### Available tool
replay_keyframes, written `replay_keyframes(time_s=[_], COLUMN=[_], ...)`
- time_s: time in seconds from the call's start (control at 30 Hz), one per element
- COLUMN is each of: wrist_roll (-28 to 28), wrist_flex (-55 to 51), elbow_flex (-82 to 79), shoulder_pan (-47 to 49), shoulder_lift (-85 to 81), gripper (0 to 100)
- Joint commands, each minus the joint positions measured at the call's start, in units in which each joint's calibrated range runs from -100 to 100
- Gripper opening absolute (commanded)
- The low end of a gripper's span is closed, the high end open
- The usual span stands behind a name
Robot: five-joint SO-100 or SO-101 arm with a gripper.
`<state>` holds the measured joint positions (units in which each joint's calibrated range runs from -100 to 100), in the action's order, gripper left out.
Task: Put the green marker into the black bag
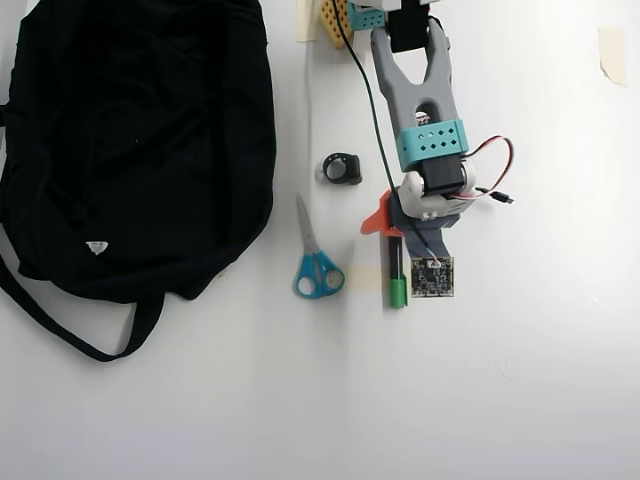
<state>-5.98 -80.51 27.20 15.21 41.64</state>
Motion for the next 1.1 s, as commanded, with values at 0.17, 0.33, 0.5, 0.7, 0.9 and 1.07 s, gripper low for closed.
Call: replay_keyframes(time_s=[0.17, 0.33, 0.5, 0.7, 0.9, 1.07], wrist_roll=[0.1, 0.1, -0.2, -0.2, -0.2, -0.2], wrist_flex=[0.5, 0.5, 0.7, 0.1, 0.1, 0.1], elbow_flex=[1.5, 1.5, 3.0, 3.9, 3.8, 3.8], shoulder_pan=[0.7, 1.2, 1.2, 1.0, 1.2, 1.2], shoulder_lift=[-0.5, 0.6, 2.1, 2.2, 2.3, 2.3], gripper=[32, 32, 32, 32, 32, 32])
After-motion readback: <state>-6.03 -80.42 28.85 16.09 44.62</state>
